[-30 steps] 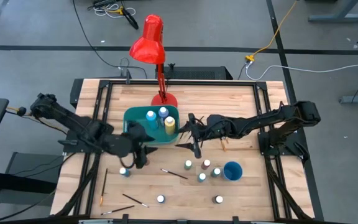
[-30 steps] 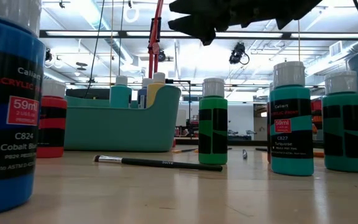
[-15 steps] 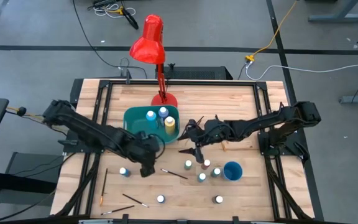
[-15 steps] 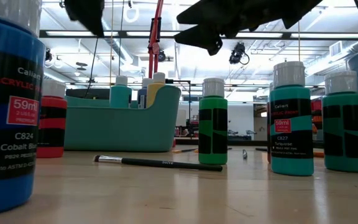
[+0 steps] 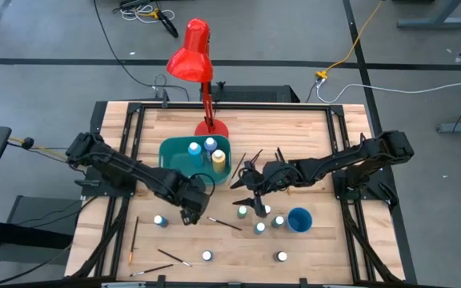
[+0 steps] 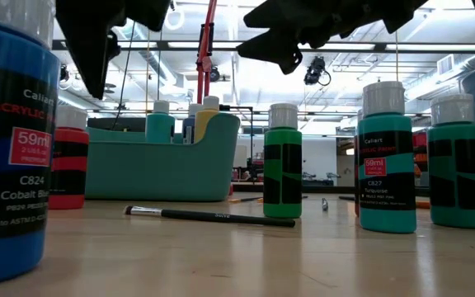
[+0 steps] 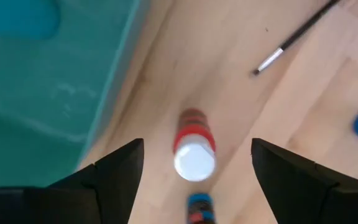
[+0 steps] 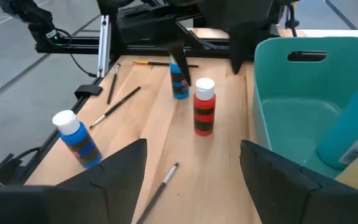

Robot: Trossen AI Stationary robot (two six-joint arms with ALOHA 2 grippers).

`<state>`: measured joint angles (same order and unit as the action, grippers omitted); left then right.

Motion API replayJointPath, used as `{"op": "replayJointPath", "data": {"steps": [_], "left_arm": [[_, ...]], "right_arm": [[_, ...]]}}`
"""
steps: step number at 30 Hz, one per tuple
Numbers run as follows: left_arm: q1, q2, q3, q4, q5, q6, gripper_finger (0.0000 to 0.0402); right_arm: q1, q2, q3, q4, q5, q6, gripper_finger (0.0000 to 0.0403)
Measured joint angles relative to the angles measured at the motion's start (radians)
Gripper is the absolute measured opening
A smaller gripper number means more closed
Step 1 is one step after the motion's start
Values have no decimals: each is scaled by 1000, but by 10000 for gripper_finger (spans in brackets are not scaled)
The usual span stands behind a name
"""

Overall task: Pick & Place Paint Supplies
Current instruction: Put the small orange paint bottle into the green bin

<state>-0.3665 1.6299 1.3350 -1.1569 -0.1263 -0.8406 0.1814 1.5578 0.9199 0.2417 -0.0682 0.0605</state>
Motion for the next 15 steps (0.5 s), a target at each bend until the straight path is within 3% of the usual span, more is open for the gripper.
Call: {"op": "replayJointPath", "data": {"steps": [8, 15], "left_arm": [[35, 9, -38, 5, 59, -137, 297], [32, 8, -84, 48, 90, -151, 297]], "right_arm": [[0, 0, 0, -5, 0, 1, 263], [0, 0, 0, -11, 0, -6, 263]]}}
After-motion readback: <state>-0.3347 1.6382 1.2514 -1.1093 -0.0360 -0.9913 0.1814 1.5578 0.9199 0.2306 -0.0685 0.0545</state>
